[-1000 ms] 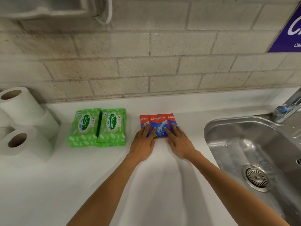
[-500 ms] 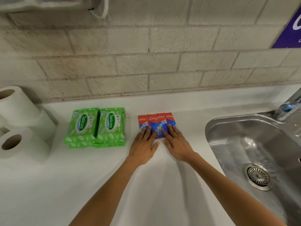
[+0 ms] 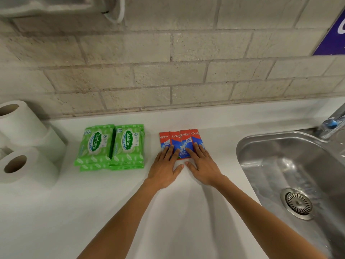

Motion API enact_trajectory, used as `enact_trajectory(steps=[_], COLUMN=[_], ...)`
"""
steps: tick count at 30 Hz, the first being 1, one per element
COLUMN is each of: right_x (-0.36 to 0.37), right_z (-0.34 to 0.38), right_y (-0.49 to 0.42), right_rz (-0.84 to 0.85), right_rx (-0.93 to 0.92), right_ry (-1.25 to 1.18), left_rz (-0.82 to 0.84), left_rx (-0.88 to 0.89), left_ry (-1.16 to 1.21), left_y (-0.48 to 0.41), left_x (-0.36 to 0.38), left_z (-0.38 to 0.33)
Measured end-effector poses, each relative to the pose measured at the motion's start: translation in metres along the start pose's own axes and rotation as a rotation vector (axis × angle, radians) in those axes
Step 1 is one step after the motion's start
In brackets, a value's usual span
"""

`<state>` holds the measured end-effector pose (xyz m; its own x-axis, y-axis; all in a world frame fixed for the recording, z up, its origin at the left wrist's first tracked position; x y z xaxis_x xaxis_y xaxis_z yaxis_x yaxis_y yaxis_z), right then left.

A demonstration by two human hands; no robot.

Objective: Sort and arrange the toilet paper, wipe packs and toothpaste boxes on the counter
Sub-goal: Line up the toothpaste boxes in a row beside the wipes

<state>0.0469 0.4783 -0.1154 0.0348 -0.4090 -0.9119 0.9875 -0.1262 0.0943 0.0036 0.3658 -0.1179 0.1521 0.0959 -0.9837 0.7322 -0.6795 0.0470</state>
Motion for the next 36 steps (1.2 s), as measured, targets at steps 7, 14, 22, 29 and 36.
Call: enact_trajectory(steps=[7,14,22,29,36], right_x=[0.0,-0.002,-0.003,-0.002,-0.002], right_z=[-0.001,-0.002,-0.001,-0.001,-0.001], right_y=[0.0,0.001,-0.001,0.0,-0.001], right_rz=[-0.005,-0.009,0.002,-0.003,-0.016], right_rx=[0.005,-0.001,0.011,0.023,0.038], right_ry=[0.005,0.019,0.029,-0.017,-0.048], left_rz=[-0.008,-0.025,-0.008,-0.06,-0.055], left_rx=[-0.001,-0.011,-0.006,-0.049,-0.111], left_ry=[-0.002,-0.029,-0.038,0.004,0.056], left_y=[-0.001,0.001,0.001,0.001,0.002], left_x=[0.001,0.0,-0.001,-0.009,-0.01], left_z=[0.002,0.0,-0.001,0.001,0.006])
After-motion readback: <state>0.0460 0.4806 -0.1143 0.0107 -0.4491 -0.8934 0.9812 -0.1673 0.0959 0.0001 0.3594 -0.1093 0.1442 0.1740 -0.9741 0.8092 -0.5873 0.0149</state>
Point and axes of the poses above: each hand's wrist, its own y-axis away from the middle knuckle, its own x-axis out of the palm, z = x × y, the point moved 9 cm from there along -y, towards the middle knuckle, and after that the axes turned 3 degrees about -y, right-handed, at the moved point
